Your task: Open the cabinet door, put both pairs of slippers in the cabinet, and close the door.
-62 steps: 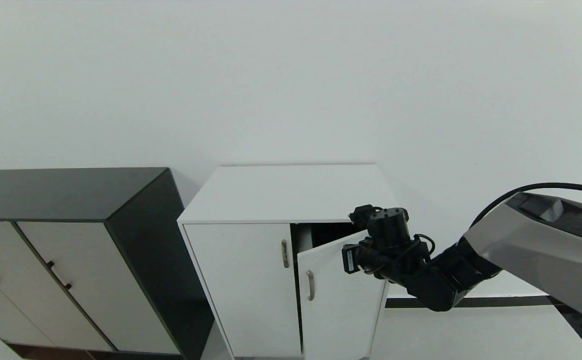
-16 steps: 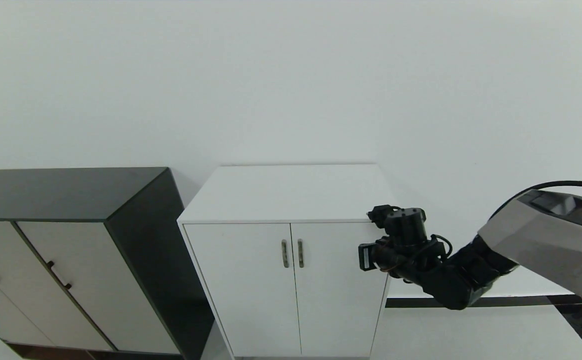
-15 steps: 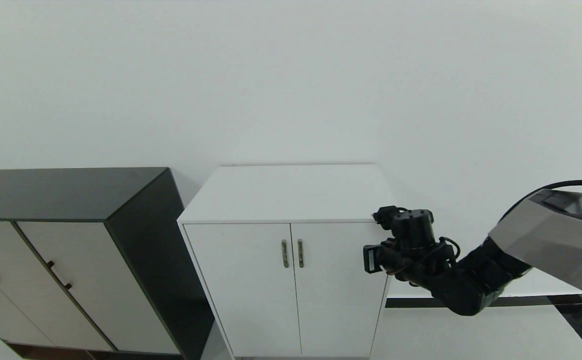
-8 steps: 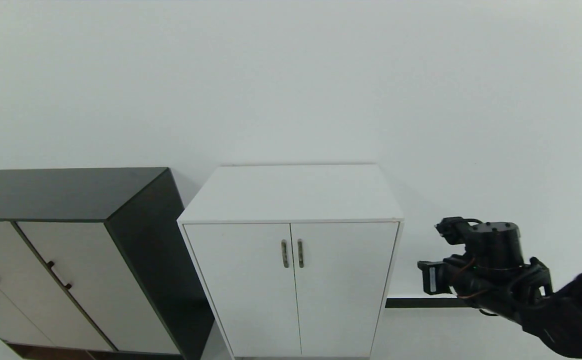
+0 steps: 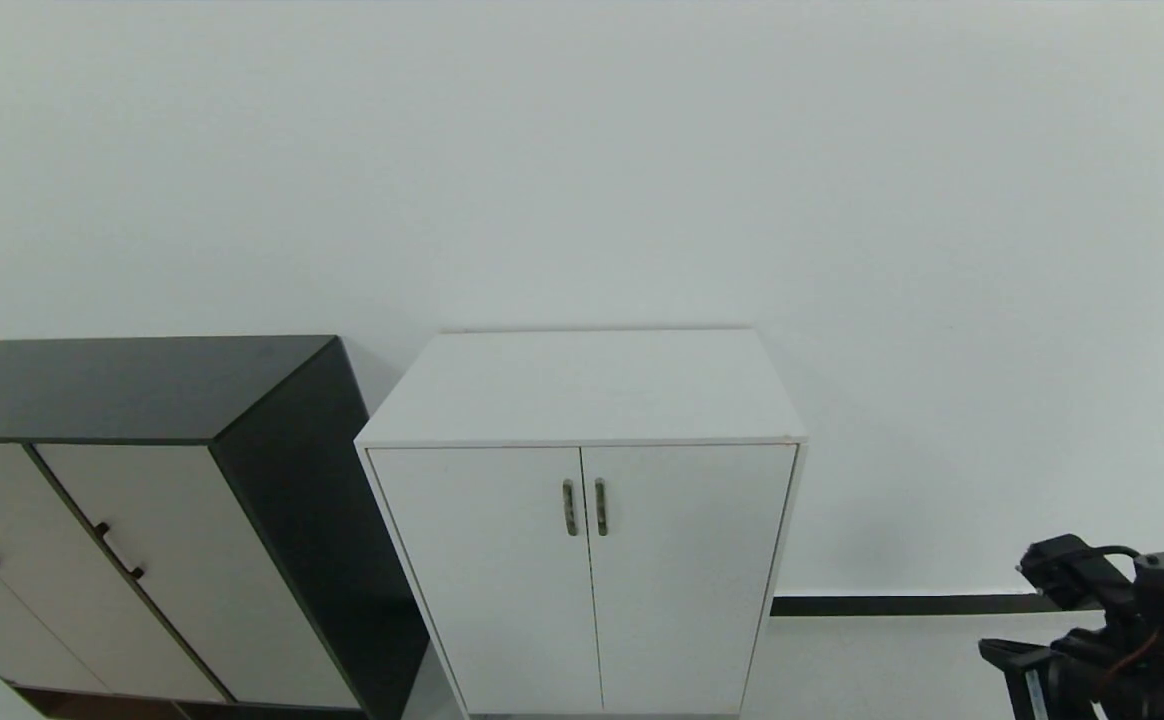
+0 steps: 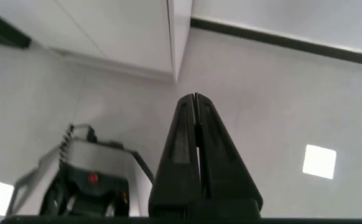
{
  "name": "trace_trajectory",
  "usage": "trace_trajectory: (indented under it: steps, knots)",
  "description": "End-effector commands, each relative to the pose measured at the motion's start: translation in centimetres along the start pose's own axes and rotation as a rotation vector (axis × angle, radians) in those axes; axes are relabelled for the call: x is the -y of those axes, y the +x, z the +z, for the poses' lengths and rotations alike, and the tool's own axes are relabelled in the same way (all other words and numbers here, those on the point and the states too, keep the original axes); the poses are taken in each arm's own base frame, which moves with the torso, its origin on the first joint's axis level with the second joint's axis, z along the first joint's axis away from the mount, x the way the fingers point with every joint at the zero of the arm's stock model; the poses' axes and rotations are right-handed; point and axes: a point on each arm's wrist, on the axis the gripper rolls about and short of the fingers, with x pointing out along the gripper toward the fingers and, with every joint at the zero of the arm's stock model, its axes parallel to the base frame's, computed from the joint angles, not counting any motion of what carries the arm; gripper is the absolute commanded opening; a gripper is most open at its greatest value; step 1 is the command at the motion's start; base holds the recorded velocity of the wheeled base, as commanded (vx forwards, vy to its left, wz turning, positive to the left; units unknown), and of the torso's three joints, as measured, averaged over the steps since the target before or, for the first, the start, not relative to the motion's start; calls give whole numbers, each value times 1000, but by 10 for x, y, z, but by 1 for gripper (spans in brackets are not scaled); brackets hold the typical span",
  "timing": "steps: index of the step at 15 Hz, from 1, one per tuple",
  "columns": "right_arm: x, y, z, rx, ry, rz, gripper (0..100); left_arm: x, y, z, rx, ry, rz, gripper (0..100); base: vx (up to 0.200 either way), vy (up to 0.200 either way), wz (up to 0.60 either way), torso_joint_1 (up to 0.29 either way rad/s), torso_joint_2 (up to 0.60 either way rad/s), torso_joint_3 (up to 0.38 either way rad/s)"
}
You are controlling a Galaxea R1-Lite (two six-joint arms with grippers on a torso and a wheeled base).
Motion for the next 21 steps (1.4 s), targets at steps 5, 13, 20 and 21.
trace_trajectory:
  steps: [5, 13, 20, 21]
  knots:
    - [2, -27, -34, -158, -8, 0, 0, 0, 0, 0, -1, 0, 1, 0, 0, 0, 0, 0, 0, 0]
    - [0, -99, -67, -123, 1, 27, 0, 0, 0, 0, -1, 0, 1, 0, 0, 0, 0, 0, 0, 0]
    - [-2, -115, -84, -115, 16, 70, 0, 0, 0, 0, -1, 0, 1, 0, 0, 0, 0, 0, 0, 0]
    - [-2, -116, -84, -101, 23, 67, 0, 0, 0, 0, -1, 2, 1, 0, 0, 0, 0, 0, 0, 0]
